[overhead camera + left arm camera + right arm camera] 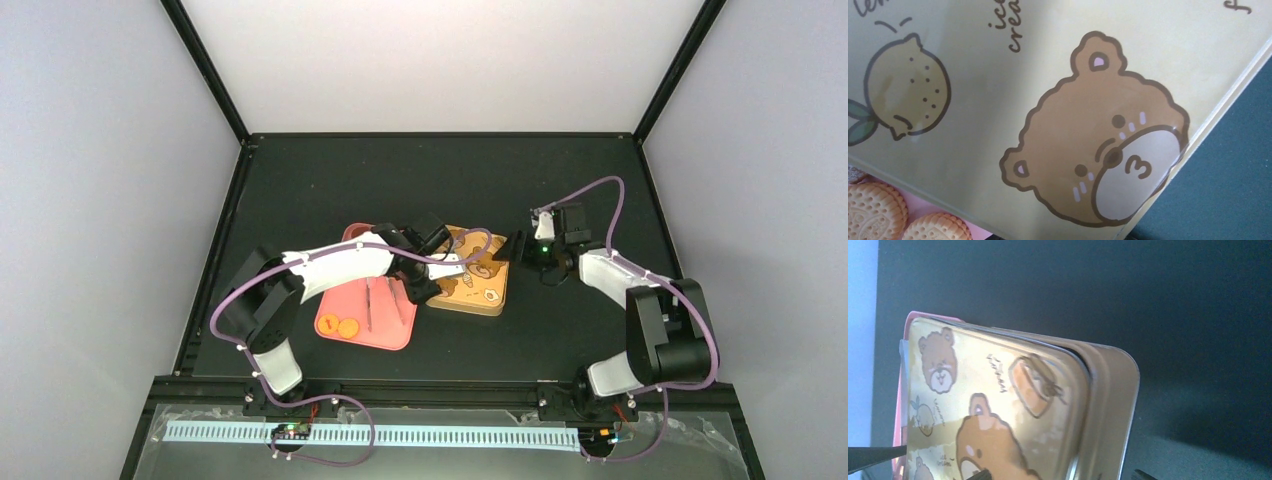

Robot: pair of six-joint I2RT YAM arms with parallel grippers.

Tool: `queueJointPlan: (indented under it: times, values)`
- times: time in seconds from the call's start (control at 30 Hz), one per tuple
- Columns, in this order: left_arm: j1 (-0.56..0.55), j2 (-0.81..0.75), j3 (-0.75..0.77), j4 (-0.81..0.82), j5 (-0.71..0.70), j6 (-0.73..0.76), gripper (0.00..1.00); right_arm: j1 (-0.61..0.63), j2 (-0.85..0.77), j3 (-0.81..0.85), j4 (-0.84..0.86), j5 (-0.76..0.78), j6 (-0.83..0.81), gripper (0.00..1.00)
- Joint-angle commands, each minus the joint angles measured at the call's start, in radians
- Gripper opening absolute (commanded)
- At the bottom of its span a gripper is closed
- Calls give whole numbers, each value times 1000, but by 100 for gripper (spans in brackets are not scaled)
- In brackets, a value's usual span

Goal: Pack the cookies
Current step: Press the box lid onto the packing box.

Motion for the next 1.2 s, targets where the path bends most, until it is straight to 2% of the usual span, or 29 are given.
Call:
queueJointPlan:
  times: [0.0, 0.27, 0.57, 0.8, 1.0, 1.17]
  values:
    - [-19, -2, 54, -6, 12, 11, 55, -36, 37, -55, 160, -166, 95, 73]
    - [-39, 32, 87, -1, -11, 17, 54, -32, 30, -131, 300, -283, 190, 73]
    - [-66, 52, 95, -2, 0, 23, 54, -22, 5, -146, 309, -306, 203, 71]
    - [-71, 51, 113, -6, 7, 25, 53, 27, 33, -167, 309, -279, 199, 65]
    - [-71, 32, 80, 2, -34, 38, 53, 26, -9, -171, 194, -169, 122, 62]
    - [-68, 29, 82, 6, -44, 36, 52, 26, -34, -173, 150, -104, 87, 51]
